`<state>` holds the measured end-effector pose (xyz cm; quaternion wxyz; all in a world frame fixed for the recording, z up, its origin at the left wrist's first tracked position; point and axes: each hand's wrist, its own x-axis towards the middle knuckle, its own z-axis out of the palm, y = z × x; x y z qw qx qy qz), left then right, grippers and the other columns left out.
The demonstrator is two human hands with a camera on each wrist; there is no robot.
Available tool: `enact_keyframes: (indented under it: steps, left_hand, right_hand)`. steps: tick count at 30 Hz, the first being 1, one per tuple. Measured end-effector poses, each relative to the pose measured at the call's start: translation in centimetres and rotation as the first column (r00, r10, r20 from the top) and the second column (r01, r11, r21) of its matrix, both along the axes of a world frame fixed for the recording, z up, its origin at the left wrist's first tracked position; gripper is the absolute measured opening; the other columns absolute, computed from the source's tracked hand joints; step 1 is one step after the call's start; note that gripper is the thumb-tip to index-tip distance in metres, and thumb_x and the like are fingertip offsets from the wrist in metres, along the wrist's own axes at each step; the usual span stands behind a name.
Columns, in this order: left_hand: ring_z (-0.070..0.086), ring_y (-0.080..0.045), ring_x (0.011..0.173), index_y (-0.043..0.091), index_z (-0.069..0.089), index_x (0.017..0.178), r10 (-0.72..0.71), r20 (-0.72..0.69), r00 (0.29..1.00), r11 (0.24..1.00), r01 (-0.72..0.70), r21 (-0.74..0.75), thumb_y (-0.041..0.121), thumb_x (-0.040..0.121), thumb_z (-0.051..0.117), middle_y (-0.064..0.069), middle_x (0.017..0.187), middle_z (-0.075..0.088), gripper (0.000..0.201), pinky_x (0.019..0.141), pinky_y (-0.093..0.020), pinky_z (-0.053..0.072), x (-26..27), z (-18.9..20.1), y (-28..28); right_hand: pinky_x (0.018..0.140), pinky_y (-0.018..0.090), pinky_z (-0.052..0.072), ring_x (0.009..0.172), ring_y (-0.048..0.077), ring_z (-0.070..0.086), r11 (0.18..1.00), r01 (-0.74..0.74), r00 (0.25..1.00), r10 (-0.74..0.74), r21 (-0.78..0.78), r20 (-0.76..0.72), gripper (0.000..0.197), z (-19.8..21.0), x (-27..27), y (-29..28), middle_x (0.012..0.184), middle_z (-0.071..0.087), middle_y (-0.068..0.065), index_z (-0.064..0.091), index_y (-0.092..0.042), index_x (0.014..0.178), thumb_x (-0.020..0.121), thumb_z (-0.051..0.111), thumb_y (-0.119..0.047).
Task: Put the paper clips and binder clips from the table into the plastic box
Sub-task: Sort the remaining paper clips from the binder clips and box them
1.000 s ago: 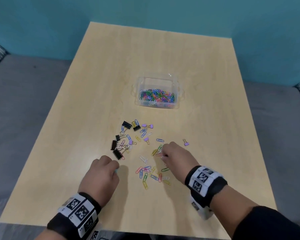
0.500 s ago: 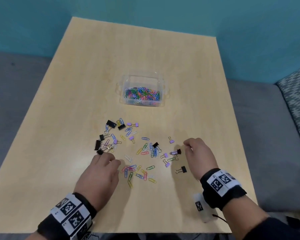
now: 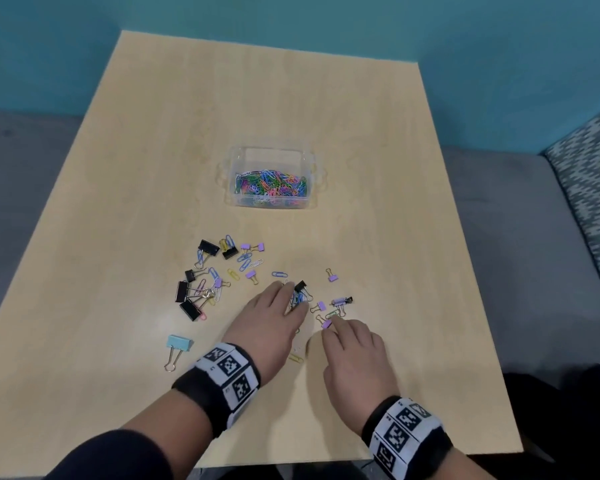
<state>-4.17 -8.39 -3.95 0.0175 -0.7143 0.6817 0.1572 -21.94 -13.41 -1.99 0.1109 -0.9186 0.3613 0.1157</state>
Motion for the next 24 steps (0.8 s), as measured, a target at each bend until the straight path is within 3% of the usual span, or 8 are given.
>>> enact_keyframes:
  steps: [5, 11, 16, 20, 22, 24]
  left_hand:
    - [0.053, -0.036, 0.118, 0.016, 0.057, 0.121, -0.023, 0.044, 0.999, 1.000, 0.022, 0.005, 0.027, 0.068, 0.074, -0.018, 0.130, 0.054, 0.057, 0.088, -0.043, 0.052, 0.3, -0.6, 0.4]
    - [0.051, -0.036, 0.120, 0.009, 0.054, 0.121, -0.011, 0.044, 0.999, 1.000, 0.012, -0.017, 0.027, 0.072, 0.071, -0.020, 0.131, 0.053, 0.054, 0.091, -0.042, 0.052, 0.8, -1.1, 1.6]
    - [0.055, -0.033, 0.117, 0.009, 0.059, 0.114, -0.003, -0.017, 1.000, 0.999, 0.002, -0.042, 0.029, 0.068, 0.076, -0.016, 0.127, 0.057, 0.053, 0.087, -0.040, 0.054, 1.3, -1.2, 2.8]
    - [0.055, -0.030, 0.115, 0.011, 0.063, 0.110, -0.067, -0.041, 0.997, 0.989, 0.061, -0.133, 0.026, 0.082, 0.046, -0.012, 0.121, 0.060, 0.037, 0.089, -0.039, 0.053, 1.6, -1.2, 4.3]
    - [0.052, -0.030, 0.105, 0.012, 0.061, 0.111, 0.027, -0.081, 0.996, 0.986, -0.040, -0.159, 0.022, 0.080, 0.043, -0.011, 0.117, 0.060, 0.038, 0.084, -0.038, 0.054, 2.0, -0.9, 5.0]
    - [0.050, -0.029, 0.094, 0.013, 0.057, 0.115, 0.226, -0.162, 0.960, 0.960, -0.248, -0.127, 0.021, 0.079, 0.047, -0.009, 0.112, 0.057, 0.038, 0.077, -0.039, 0.053, 2.1, -0.1, 5.7]
  right_hand:
    - [0.080, 0.042, 0.043, 0.107, 0.031, 0.053, 1.000, -0.024, 0.999, 0.024, 0.002, -0.044, 0.043, -0.2, 0.0, -0.6, 0.125, 0.059, 0.008, 0.057, -0.014, 0.107, 0.064, 0.056, -0.014]
    - [0.081, 0.044, 0.041, 0.105, 0.032, 0.050, 0.993, -0.114, 0.993, 0.114, -0.007, 0.005, 0.037, -0.5, 1.6, -0.2, 0.117, 0.058, 0.006, 0.054, -0.015, 0.103, 0.066, 0.054, -0.012]
    - [0.090, 0.051, 0.042, 0.112, 0.037, 0.048, 0.972, -0.233, 0.972, 0.233, -0.035, -0.004, 0.040, -0.3, 1.7, 1.3, 0.121, 0.056, 0.012, 0.052, -0.011, 0.110, 0.074, 0.037, -0.013]
    - [0.098, 0.052, 0.040, 0.119, 0.036, 0.048, 0.952, -0.307, 0.951, 0.307, -0.004, 0.026, 0.047, -0.3, 0.4, 2.7, 0.127, 0.055, 0.010, 0.054, -0.011, 0.117, 0.072, 0.044, -0.018]
    - [0.092, 0.046, 0.043, 0.111, 0.032, 0.052, 0.954, -0.297, 0.954, 0.294, 0.041, 0.064, 0.049, -0.4, -0.3, 3.3, 0.127, 0.055, 0.008, 0.055, -0.012, 0.116, 0.068, 0.045, -0.019]
    - [0.082, 0.040, 0.049, 0.097, 0.027, 0.054, 0.972, -0.205, 0.976, 0.194, 0.117, 0.101, 0.051, -0.6, -0.8, 3.7, 0.120, 0.056, 0.004, 0.054, -0.015, 0.115, 0.065, 0.043, -0.019]
